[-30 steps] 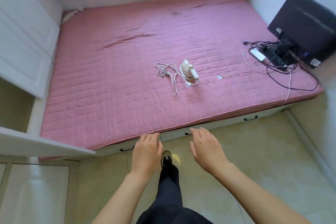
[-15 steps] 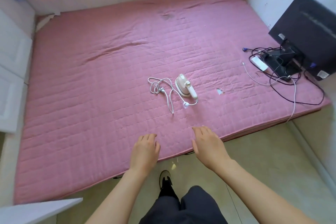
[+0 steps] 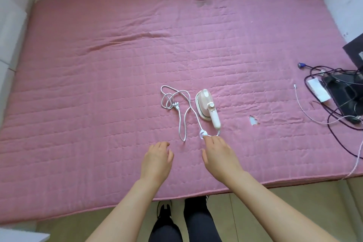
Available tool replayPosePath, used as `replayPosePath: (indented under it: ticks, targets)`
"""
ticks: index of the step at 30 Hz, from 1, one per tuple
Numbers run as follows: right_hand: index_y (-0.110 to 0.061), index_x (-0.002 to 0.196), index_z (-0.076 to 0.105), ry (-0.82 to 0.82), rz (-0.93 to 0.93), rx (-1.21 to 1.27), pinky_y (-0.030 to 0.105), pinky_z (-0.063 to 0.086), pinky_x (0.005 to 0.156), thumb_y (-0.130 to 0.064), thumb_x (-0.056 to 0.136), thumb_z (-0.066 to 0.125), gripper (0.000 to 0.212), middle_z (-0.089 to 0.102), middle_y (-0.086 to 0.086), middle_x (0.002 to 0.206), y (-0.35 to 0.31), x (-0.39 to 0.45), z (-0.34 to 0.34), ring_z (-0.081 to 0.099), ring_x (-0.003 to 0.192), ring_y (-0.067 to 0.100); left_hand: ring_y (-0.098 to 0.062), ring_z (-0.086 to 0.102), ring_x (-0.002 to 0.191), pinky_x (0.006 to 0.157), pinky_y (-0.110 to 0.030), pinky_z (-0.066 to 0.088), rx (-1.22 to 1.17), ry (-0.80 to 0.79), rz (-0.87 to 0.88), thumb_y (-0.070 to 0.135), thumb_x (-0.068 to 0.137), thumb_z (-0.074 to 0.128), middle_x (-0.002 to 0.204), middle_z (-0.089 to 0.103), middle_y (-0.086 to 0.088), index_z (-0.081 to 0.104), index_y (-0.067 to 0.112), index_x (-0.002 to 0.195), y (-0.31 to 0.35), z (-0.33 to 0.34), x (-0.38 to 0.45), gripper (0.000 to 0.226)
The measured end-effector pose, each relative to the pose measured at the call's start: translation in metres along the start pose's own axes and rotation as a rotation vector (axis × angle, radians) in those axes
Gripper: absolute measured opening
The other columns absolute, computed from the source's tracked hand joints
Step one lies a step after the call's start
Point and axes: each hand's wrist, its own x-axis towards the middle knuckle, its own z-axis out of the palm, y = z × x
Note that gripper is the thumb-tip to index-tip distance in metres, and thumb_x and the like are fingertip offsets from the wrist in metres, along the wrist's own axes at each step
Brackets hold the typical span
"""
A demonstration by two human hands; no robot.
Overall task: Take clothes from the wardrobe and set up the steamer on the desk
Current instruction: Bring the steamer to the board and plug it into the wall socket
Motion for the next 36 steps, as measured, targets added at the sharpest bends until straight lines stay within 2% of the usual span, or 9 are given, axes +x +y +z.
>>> replayPosePath:
  ticks: [4, 7, 13, 19, 22, 24, 26, 29, 36]
  targets:
    - [-0.010, 0.119, 0.050, -0.085, -0.041, 0.025, 0.035, 0.042, 0.085, -0.019, 0.096, 0.039, 0.027, 0.054, 0.008, 0.113, 0.026, 0.062, 0.026, 0.049, 0.110, 0.028, -0.024, 0.049, 0.116, 0.091, -0.036, 0.042, -0.043, -0.016, -0.118, 0.025, 0.097, 0.043, 0.121, 0.061, -0.005, 0.057, 0.013, 0.124, 0.007, 0.035, 0.053, 0.032]
    - [-0.009, 0.129, 0.045, -0.119, -0.043, 0.050, 0.035, 0.042, 0.087, -0.018, 0.096, 0.037, 0.034, 0.052, 0.007, 0.119, 0.045, 0.107, 0.049, 0.046, 0.113, 0.027, -0.023, 0.046, 0.120, 0.091, -0.037, 0.043, -0.075, -0.036, -0.187, 0.025, 0.097, 0.041, 0.125, 0.058, -0.003, 0.056, 0.014, 0.126, 0.007, 0.062, 0.087, 0.034]
    - [-0.006, 0.108, 0.049, -0.163, 0.003, 0.100, 0.037, 0.041, 0.083, -0.018, 0.096, 0.037, 0.020, 0.053, 0.010, 0.107, 0.072, 0.184, 0.090, 0.048, 0.103, 0.028, -0.023, 0.047, 0.121, 0.094, -0.037, 0.043, -0.148, -0.043, -0.231, 0.023, 0.097, 0.042, 0.128, 0.056, -0.003, 0.054, 0.013, 0.128, -0.003, 0.107, 0.145, 0.035]
    - [-0.001, 0.117, 0.047, -0.149, 0.066, 0.183, 0.044, 0.043, 0.088, -0.020, 0.095, 0.042, 0.029, 0.054, 0.019, 0.114, 0.080, 0.247, 0.123, 0.053, 0.105, 0.039, -0.025, 0.051, 0.118, 0.096, -0.037, 0.042, -0.310, -0.040, -0.318, 0.026, 0.096, 0.046, 0.132, 0.054, -0.004, 0.048, 0.012, 0.133, -0.015, 0.144, 0.197, 0.040]
    - [-0.001, 0.119, 0.045, -0.147, 0.120, 0.226, 0.042, 0.043, 0.087, -0.023, 0.097, 0.042, 0.032, 0.052, 0.019, 0.120, 0.078, 0.275, 0.135, 0.052, 0.108, 0.039, -0.024, 0.055, 0.111, 0.093, -0.034, 0.041, -0.472, -0.046, -0.412, 0.028, 0.094, 0.049, 0.119, 0.061, -0.002, 0.050, 0.012, 0.130, -0.017, 0.156, 0.215, 0.040]
    - [0.000, 0.119, 0.046, -0.110, 0.163, 0.294, 0.040, 0.040, 0.088, -0.026, 0.098, 0.041, 0.034, 0.051, 0.020, 0.123, 0.078, 0.295, 0.145, 0.050, 0.111, 0.038, -0.024, 0.060, 0.105, 0.091, -0.034, 0.044, -0.614, -0.077, -0.477, 0.026, 0.094, 0.051, 0.097, 0.066, 0.002, 0.057, 0.014, 0.114, -0.019, 0.163, 0.224, 0.024]
    - [0.001, 0.123, 0.046, -0.065, 0.204, 0.363, 0.040, 0.038, 0.093, -0.029, 0.099, 0.040, 0.039, 0.050, 0.022, 0.126, 0.076, 0.311, 0.155, 0.048, 0.114, 0.038, -0.024, 0.067, 0.088, 0.089, -0.040, 0.051, -0.771, -0.099, -0.515, 0.021, 0.093, 0.052, 0.073, 0.067, 0.003, 0.059, 0.015, 0.089, -0.020, 0.165, 0.228, 0.010]
    - [0.003, 0.127, 0.042, -0.048, 0.295, 0.437, 0.040, 0.037, 0.091, -0.028, 0.100, 0.040, 0.041, 0.047, 0.024, 0.128, 0.070, 0.328, 0.165, 0.047, 0.115, 0.040, -0.022, 0.064, 0.062, 0.081, -0.049, 0.056, -0.945, -0.121, -0.494, 0.013, 0.095, 0.046, 0.046, 0.054, 0.008, 0.056, 0.008, 0.086, -0.023, 0.165, 0.224, 0.014]
    - [0.006, 0.129, 0.033, -0.055, 0.334, 0.294, 0.040, 0.033, 0.098, -0.019, 0.098, 0.048, 0.042, 0.037, 0.024, 0.132, 0.056, 0.352, 0.178, 0.041, 0.120, 0.040, -0.011, 0.056, 0.055, 0.080, -0.053, 0.053, -0.905, 0.033, -0.369, 0.024, 0.101, 0.043, 0.049, 0.055, 0.007, 0.053, 0.018, 0.088, -0.041, 0.158, 0.198, 0.018]
